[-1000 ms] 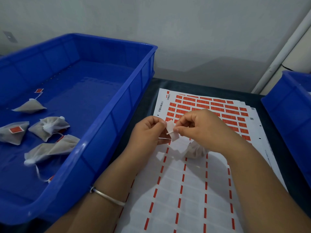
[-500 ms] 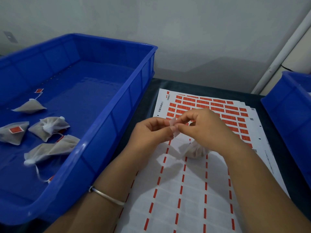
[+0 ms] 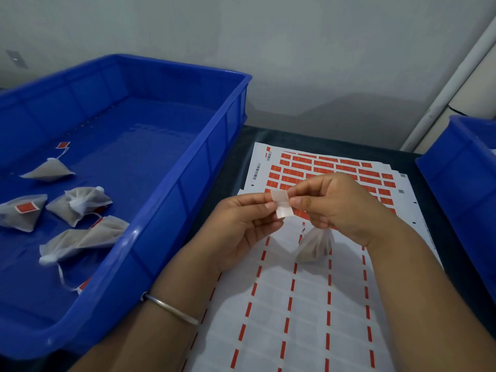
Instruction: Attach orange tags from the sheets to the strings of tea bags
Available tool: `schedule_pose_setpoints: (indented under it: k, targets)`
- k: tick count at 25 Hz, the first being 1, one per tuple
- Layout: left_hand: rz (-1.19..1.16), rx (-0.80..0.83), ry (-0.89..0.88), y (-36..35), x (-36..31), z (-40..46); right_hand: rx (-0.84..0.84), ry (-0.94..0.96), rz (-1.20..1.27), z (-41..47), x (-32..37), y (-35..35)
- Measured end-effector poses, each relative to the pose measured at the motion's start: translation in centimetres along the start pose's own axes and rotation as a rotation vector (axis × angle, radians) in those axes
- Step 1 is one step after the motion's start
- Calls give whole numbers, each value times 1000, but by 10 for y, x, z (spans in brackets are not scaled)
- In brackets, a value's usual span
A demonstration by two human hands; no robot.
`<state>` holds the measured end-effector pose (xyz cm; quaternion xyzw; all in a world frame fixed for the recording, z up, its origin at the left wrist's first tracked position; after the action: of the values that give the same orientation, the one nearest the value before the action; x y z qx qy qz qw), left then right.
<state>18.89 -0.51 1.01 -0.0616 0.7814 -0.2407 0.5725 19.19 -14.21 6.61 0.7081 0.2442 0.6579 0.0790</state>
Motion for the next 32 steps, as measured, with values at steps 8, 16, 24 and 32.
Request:
schedule_pose_setpoints:
  k: [8, 16, 24, 32]
  targets:
    - [-48, 36, -23, -2, -2, -2, -12, 52, 149, 1, -6, 3]
    - [461, -91, -328, -8, -13, -6, 42, -67, 365, 7, -16, -3]
    - [128, 276, -220, -8, -6, -6, 202, -204, 491, 2, -16, -14]
    - [253, 280, -245, -14, -4, -7, 251, -212, 508, 2, -16, -17]
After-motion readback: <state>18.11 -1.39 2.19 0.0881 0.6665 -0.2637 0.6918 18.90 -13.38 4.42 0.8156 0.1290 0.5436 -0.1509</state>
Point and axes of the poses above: each hand's wrist, its own z-axis towards the middle knuckle, its own y-axis out of the back of the hand, x = y × z, the point moved 6 cm from there along z, towards the middle knuckle
